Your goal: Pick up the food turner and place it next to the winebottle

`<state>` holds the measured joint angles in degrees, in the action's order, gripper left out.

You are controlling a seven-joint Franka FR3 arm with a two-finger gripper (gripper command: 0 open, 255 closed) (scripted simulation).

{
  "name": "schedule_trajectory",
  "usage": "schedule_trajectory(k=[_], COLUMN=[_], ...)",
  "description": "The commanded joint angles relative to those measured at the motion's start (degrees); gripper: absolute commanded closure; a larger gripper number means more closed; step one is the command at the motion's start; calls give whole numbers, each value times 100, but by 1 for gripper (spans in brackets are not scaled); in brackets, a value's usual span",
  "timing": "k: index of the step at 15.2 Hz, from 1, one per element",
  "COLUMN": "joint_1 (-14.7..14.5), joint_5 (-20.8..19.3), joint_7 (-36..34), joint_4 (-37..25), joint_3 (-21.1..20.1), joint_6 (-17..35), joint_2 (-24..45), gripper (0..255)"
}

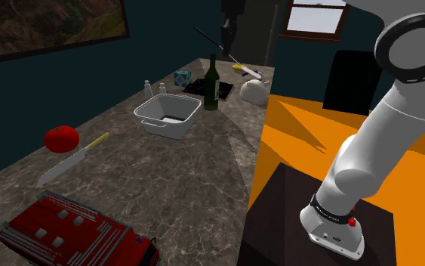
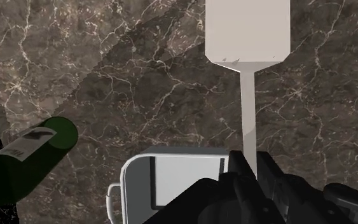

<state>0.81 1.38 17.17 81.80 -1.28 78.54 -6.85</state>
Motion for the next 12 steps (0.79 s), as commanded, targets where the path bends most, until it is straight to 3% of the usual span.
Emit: schedule_trajectory(k=[1, 9, 11, 12], joint_1=[120, 665, 843, 1032], joint_5=[-2, 146, 232, 342], joint_7=[288, 1308, 1547, 1754], joint_4=[-273, -1812, -2419, -3153], joint_3=[162, 695, 804, 897], joint_6=[-48, -407, -593, -843], joint_2=[228, 1441, 1876, 2371], gripper=[255, 255, 255, 255])
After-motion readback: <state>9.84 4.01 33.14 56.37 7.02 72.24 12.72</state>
